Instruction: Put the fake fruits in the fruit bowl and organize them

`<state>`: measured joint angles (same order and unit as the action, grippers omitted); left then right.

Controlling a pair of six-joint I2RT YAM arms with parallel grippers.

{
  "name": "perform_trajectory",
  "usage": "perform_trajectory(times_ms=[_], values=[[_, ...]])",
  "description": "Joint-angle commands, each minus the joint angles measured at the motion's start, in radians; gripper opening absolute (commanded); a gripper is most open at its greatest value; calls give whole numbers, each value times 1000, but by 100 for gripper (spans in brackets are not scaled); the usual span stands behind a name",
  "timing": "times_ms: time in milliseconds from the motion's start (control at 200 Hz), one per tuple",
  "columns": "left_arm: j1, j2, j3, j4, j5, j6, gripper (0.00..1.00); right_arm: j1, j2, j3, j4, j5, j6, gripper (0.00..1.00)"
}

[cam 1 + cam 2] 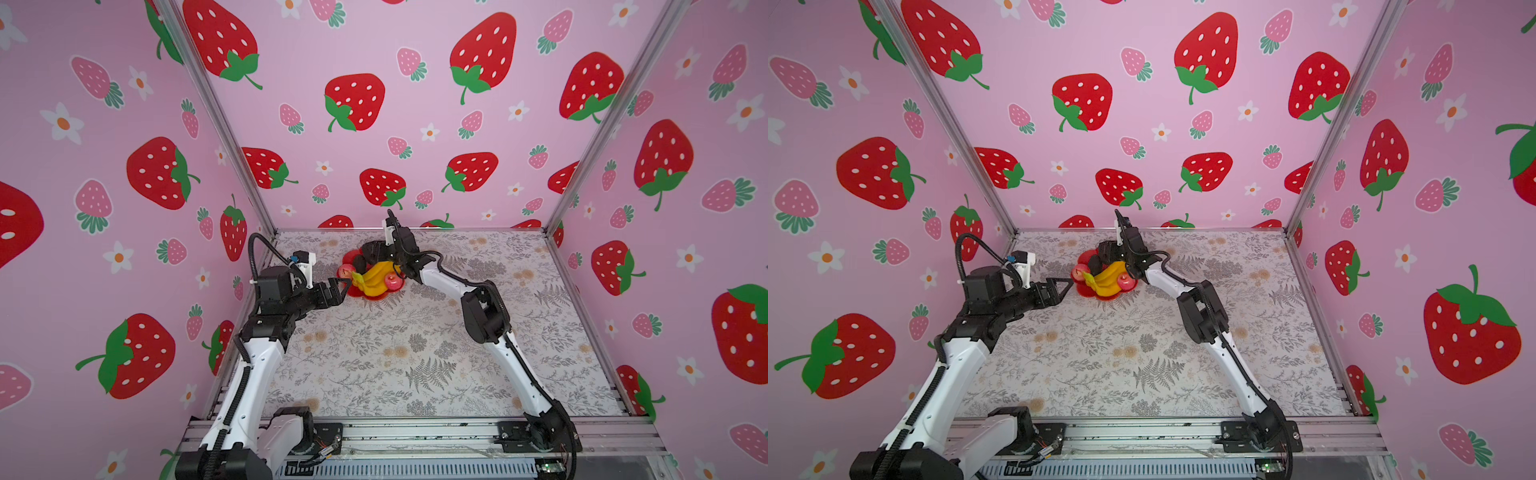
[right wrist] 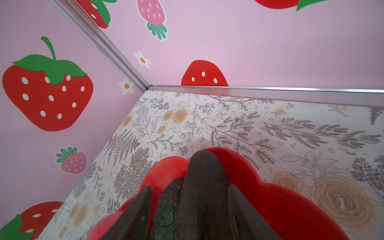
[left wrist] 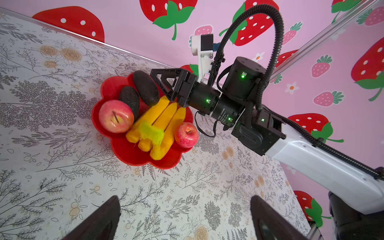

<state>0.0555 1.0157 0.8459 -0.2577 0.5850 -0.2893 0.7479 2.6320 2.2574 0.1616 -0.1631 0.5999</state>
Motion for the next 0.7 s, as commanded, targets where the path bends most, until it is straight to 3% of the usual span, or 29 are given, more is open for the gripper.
perform_trajectory(times_ms=[0, 225, 310, 495, 565, 650, 660, 675, 695], values=[[7, -16, 0, 25, 21, -1, 99, -1, 22, 28, -1, 14, 9, 62], [9, -14, -2, 31, 29, -7, 99, -2, 7, 28, 20, -9, 9, 66], [13, -15, -1, 32, 32, -5, 99, -2, -23, 24, 41, -14, 1, 72], [25, -25, 5, 14, 5, 4, 99, -7, -173, -33, 27, -4, -53, 78], [33, -34, 12, -25, -80, 16, 99, -16, -291, -150, 33, 21, -69, 80], [44, -43, 25, -113, -281, 32, 99, -36, -477, -382, 61, 65, -87, 81], [46, -44, 26, -122, -307, 31, 99, -40, -504, -417, 68, 72, -89, 85], [50, -46, 28, -136, -345, 31, 99, -45, -550, -472, 82, 82, -93, 98], [54, -48, 31, -154, -393, 30, 99, -52, -606, -540, 103, 94, -99, 100]])
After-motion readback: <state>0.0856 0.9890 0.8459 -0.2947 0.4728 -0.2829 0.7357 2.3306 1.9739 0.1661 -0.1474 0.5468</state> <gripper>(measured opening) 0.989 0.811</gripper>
